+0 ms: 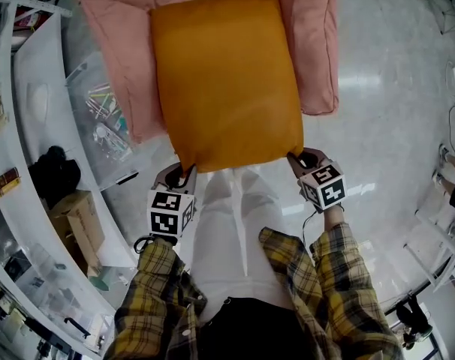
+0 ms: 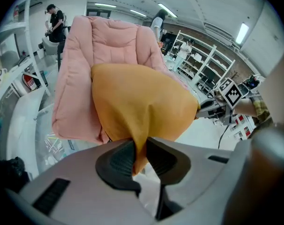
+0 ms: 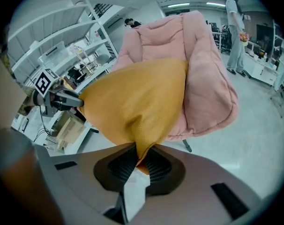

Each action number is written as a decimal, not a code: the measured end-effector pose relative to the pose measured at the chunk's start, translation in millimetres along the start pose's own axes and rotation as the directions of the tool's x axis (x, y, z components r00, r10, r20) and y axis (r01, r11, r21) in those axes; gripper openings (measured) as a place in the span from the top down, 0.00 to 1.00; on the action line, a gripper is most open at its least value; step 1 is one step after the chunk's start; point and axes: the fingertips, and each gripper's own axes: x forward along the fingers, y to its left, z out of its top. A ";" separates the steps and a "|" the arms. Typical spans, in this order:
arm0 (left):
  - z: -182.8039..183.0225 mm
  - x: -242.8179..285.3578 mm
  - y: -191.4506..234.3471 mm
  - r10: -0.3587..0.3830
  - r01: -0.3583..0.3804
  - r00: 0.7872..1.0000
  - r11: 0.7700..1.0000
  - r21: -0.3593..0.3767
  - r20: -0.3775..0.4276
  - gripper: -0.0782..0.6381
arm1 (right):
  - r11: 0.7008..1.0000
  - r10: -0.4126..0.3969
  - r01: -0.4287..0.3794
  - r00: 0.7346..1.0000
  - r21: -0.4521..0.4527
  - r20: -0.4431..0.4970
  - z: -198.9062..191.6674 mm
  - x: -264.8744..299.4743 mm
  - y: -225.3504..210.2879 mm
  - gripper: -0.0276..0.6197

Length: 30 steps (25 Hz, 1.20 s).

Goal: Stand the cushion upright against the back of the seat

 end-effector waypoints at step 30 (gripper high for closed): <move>180.3 -200.7 -40.8 0.053 0.064 0.907 0.963 -0.260 0.417 0.82 | 0.997 -0.020 -0.011 0.914 0.073 0.404 165.2 -228.8 40.6 0.90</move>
